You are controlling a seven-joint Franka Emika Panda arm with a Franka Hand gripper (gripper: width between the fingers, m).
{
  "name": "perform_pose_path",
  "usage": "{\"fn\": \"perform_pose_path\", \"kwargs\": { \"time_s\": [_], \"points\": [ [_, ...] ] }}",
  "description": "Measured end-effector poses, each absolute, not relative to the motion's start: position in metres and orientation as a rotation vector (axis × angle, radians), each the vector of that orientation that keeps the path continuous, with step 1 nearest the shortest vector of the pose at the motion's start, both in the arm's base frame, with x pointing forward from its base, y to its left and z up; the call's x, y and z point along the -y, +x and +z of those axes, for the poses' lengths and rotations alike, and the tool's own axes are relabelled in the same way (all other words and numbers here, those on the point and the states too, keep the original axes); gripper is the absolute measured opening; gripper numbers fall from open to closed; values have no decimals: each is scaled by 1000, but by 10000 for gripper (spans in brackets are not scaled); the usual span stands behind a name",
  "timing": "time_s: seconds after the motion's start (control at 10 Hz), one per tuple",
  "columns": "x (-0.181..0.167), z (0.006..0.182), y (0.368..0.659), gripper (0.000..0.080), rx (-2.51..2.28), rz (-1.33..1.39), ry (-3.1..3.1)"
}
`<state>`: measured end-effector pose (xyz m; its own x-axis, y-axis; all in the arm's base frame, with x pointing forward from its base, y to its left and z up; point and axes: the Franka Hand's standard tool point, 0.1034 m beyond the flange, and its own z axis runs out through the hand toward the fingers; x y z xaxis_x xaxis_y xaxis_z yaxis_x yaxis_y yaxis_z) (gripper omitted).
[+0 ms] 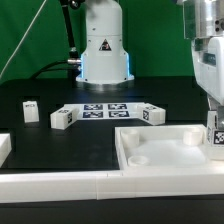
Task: Assemble one leg
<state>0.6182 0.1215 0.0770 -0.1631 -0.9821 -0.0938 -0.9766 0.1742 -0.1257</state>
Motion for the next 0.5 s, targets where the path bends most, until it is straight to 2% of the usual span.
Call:
{"fn": "perform_pose_path", "kwargs": {
  "time_s": [0.2,0.3,0.4,0.5],
  "points": [
    [-122,77,618,566,-2198,-63,-2026],
    [-122,77,618,566,-2142,-71,-2086],
    [-123,77,618,631,-2052,-81,-2177],
    [-123,77,618,631,-1886,-88,-2336]
  ]
}}
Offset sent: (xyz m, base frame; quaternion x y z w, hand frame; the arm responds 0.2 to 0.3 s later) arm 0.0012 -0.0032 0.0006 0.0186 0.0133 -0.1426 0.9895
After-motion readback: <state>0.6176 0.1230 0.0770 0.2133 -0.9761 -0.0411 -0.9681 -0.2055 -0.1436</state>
